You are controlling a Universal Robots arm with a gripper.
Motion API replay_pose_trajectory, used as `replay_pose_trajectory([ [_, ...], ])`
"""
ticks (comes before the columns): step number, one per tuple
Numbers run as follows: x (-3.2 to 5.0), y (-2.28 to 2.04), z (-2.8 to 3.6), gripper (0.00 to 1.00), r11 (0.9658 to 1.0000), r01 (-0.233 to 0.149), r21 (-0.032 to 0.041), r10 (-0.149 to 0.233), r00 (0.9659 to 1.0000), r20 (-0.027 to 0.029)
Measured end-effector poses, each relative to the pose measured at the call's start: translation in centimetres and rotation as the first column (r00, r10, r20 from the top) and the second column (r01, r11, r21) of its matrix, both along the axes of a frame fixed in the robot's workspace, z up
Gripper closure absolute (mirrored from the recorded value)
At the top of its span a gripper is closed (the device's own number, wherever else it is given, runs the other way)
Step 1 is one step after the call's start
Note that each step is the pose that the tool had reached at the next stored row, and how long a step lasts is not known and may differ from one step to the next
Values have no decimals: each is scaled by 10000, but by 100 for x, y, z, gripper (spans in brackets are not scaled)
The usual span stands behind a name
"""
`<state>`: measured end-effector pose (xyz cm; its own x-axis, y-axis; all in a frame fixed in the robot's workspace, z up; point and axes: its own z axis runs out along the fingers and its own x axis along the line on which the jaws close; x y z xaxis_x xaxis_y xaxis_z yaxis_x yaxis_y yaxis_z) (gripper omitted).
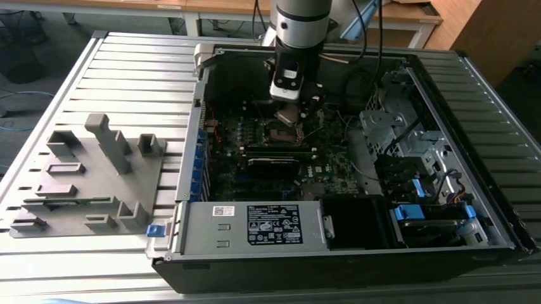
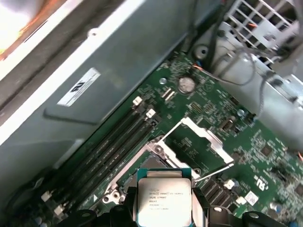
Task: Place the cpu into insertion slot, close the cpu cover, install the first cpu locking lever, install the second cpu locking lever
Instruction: 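Place the cpu into insertion slot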
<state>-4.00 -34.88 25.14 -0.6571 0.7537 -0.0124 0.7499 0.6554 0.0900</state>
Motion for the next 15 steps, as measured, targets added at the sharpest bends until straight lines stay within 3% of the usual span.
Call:
replay_pose_trajectory([
  [2, 0, 0, -1, 46, 9994, 360, 0, -360, 9994, 0],
  [5, 0, 0, -4, 46, 9958, 915, 0, -915, 9958, 0],
  [8, 0, 0, -6, 46, 9894, 1451, 0, -1451, 9894, 0],
  [12, 0, 0, -7, 46, 9770, 2134, -1, -2134, 9770, -1],
  [15, 0, 0, -8, 46, 9731, 2304, 0, -2304, 9731, 0],
])
